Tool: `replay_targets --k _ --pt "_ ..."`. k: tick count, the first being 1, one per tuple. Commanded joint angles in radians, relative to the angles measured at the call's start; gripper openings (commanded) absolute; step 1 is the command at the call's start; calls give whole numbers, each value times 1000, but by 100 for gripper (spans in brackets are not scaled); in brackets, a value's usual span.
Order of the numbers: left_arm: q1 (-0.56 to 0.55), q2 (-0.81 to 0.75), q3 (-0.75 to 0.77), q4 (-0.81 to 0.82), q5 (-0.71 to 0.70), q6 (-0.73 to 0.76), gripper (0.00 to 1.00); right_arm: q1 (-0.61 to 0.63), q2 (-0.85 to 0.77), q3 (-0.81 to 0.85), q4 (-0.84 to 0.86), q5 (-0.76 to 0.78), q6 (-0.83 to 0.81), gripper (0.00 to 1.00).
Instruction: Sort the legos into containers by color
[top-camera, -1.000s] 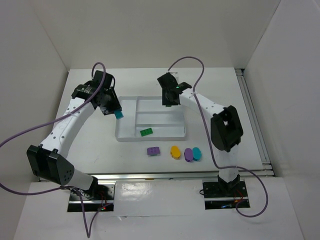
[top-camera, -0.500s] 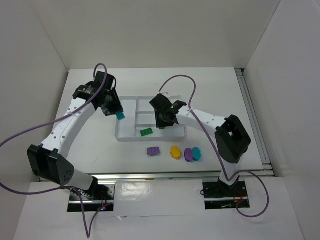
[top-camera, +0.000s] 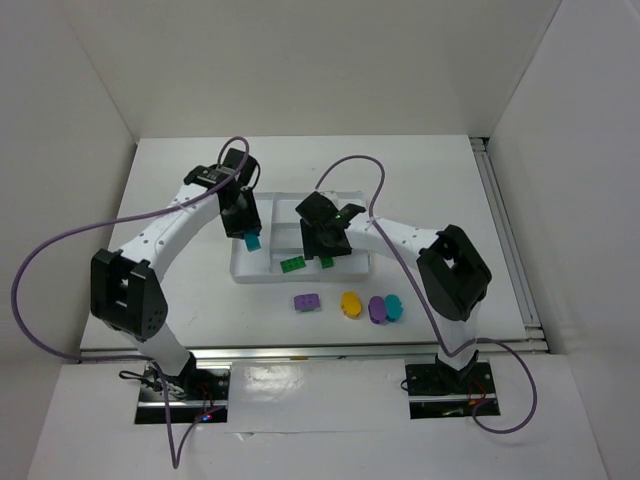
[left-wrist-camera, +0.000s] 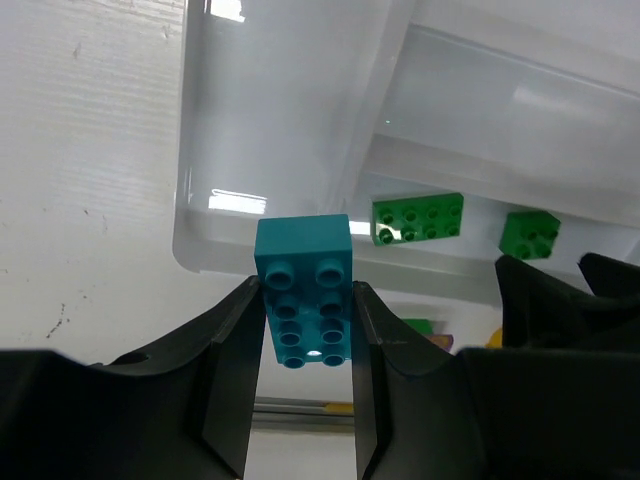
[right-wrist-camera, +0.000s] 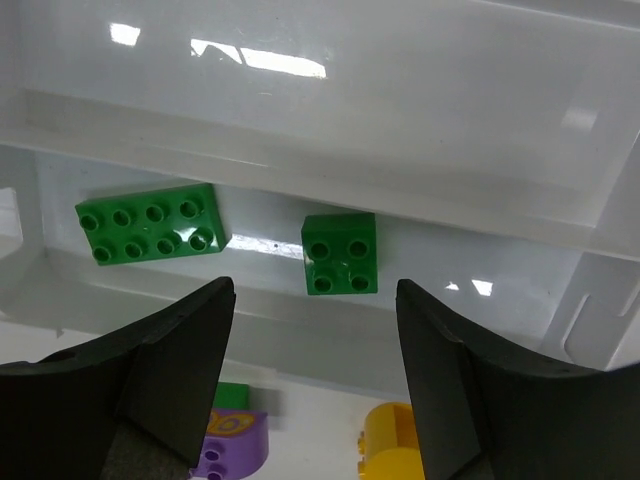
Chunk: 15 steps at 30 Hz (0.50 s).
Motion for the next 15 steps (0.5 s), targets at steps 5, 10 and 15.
replay_targets --k 5,10,15 --pt "-2 151 136 0 -160 58 0 7 -125 27 -49 107 15 73" --pt "-2 277 176 -15 -233 80 5 -56 -252 -40 -99 158 47 72" --pt "-2 375 239 -6 -246 92 25 -111 -392 -186 -145 145 77 72"
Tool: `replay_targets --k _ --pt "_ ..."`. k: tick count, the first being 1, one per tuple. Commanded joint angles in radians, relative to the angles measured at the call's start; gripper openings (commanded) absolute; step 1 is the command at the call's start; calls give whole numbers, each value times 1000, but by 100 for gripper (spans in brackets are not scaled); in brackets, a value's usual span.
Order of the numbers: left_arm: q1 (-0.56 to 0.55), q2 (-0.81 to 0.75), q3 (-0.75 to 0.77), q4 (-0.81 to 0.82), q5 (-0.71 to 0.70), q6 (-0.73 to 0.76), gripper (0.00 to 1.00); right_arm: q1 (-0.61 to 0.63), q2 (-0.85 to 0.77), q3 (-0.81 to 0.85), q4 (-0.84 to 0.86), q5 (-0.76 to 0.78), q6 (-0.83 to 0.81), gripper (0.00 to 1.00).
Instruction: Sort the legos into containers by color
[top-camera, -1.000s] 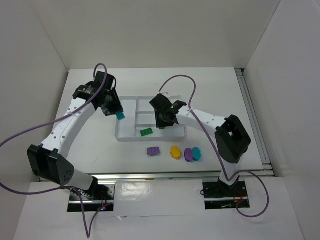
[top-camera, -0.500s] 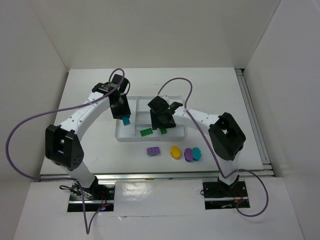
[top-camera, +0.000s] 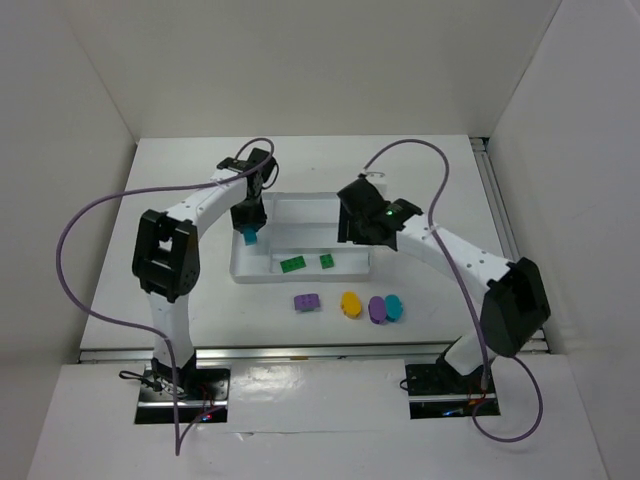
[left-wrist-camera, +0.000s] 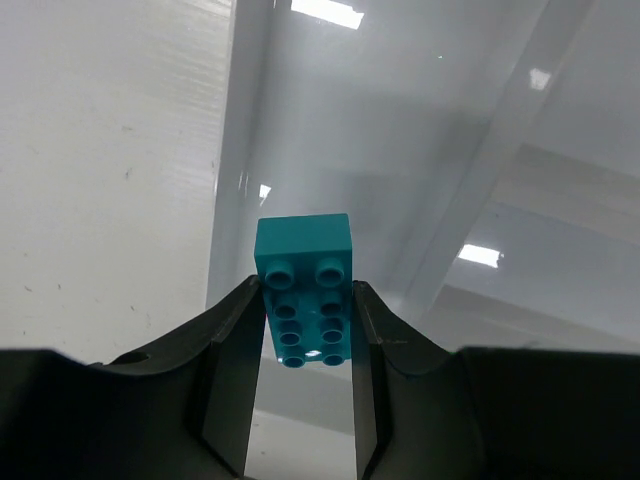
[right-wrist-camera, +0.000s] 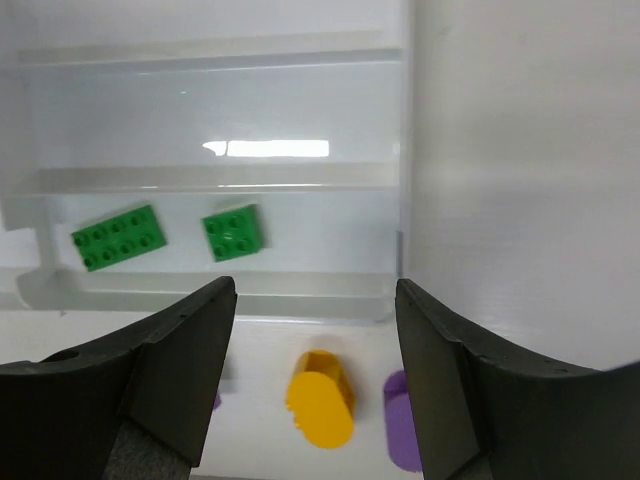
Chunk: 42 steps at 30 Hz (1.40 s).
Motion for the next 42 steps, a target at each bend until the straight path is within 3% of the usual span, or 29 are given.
replay_targets --k 1,2,3,4,7,12,14,18,23,37,42 --pt "-2 50 67 -11 -42 36 29 -32 -86 -98 -91 32 51 72" --pt "-2 60 92 -11 -42 36 40 -32 -103 -116 -100 21 60 72" --pt "-2 60 101 -11 -42 49 72 -41 -137 -154 -114 9 74 72" --pt "-2 60 101 -11 -32 49 85 -41 -154 -171 -114 -2 83 72" --pt "-2 41 110 -11 -9 58 99 -41 -211 -248 -128 -54 97 73" --pt "-26 -81 99 -11 11 67 100 28 -303 -357 -47 -197 50 73" --pt "-54 -161 75 -11 24 79 100 74 -315 -368 -14 -197 19 82" --pt "-91 -276 21 -11 48 89 100 186 -226 -322 -14 -159 -31 87" --pt "-125 -388 -54 -12 106 89 100 211 -115 -312 34 -145 -77 87" --pt "-143 -416 -97 -12 107 89 100 211 7 -342 142 -179 -124 78" --pt "-143 -407 -97 -12 107 89 100 211 18 -351 153 -188 -124 64"
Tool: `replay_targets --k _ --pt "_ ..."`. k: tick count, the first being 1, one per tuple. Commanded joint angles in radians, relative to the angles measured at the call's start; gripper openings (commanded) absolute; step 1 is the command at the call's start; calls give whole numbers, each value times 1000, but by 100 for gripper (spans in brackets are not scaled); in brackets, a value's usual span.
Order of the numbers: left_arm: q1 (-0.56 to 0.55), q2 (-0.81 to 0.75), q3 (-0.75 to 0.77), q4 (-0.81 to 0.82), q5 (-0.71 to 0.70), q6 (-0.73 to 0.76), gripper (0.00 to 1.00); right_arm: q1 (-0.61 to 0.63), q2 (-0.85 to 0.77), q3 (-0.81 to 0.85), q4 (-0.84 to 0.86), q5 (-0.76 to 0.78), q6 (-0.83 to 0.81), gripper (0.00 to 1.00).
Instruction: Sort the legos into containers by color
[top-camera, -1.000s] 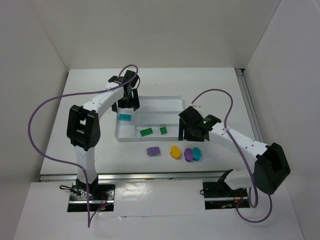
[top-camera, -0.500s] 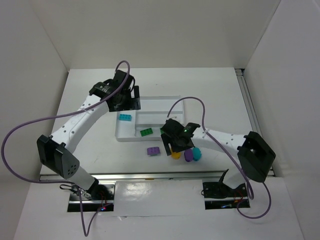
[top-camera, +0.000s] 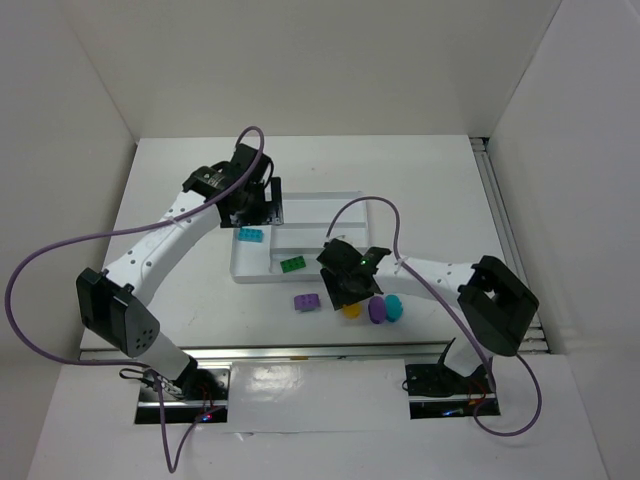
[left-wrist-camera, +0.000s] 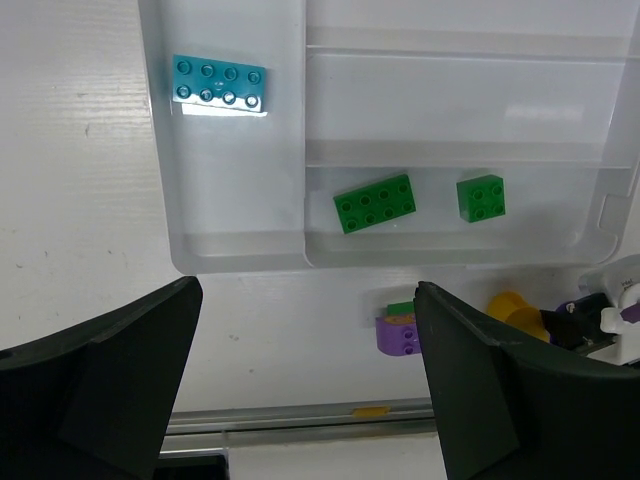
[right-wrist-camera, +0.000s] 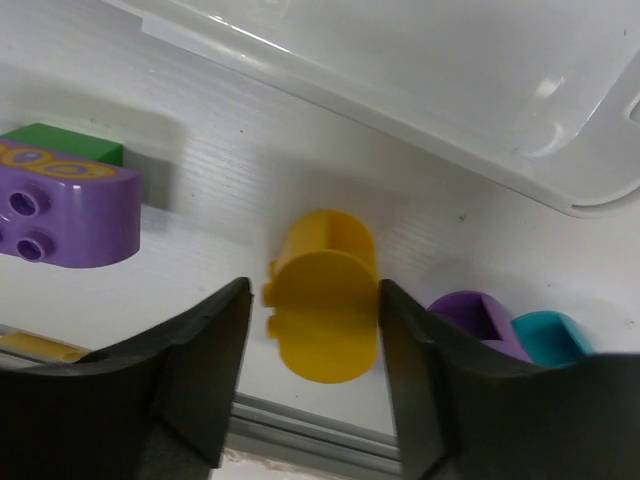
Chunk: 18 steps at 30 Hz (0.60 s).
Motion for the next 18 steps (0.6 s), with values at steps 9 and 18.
replay_targets --k 9,18 --pt "-5 5 16 2 5 16 100 3 -110 94 -89 93 4 39" --pt "53 -18 25 2 -4 25 100 -158 -11 394 -71 111 -88 39"
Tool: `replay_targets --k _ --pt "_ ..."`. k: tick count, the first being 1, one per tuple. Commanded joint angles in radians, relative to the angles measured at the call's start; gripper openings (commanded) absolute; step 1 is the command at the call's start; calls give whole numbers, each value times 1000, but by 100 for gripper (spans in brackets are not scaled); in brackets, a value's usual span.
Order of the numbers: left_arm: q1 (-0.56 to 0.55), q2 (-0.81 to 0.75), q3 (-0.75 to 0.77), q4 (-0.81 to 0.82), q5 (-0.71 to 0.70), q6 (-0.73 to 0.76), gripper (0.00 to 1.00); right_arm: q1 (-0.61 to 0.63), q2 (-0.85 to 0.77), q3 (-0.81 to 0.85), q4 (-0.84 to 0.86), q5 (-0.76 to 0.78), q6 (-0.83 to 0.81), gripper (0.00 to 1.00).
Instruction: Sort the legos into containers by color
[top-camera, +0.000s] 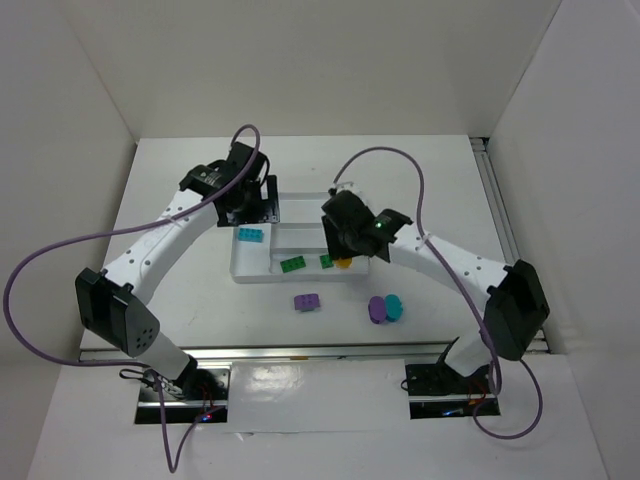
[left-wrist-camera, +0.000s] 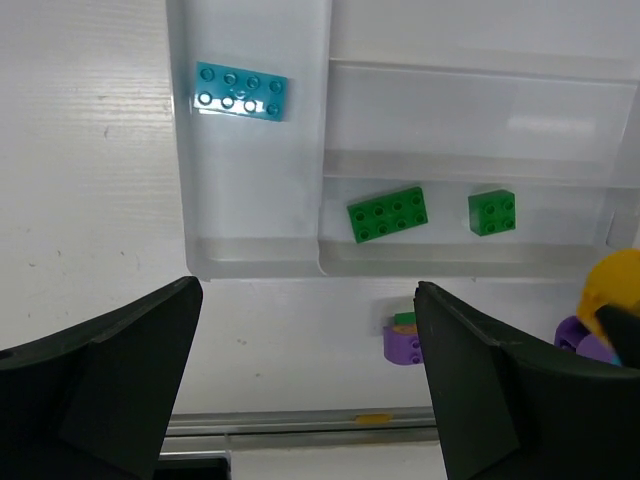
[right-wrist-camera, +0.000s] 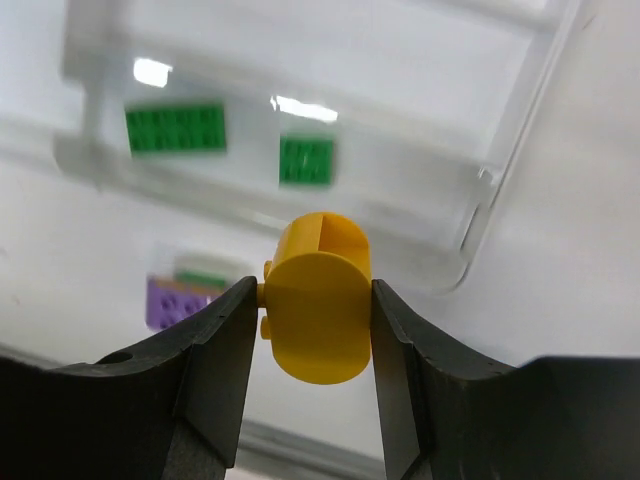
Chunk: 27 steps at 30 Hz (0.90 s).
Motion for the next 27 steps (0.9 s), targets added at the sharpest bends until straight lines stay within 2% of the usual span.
replay_targets --k 1,7,12,17,27 --pt "58 -30 14 2 -1 23 100 -79 108 138 49 23 -49 39" --pt "97 -84 -17 2 28 32 100 -161 352 440 82 12 -85 39" --pt "97 -84 -20 -36 93 21 100 -223 536 629 100 -105 -46 39" --pt "97 -139 -63 -27 123 21 100 -223 642 715 91 -94 -46 39" --pt "97 -139 -104 -18 141 3 100 -232 728 773 102 -108 -37 39"
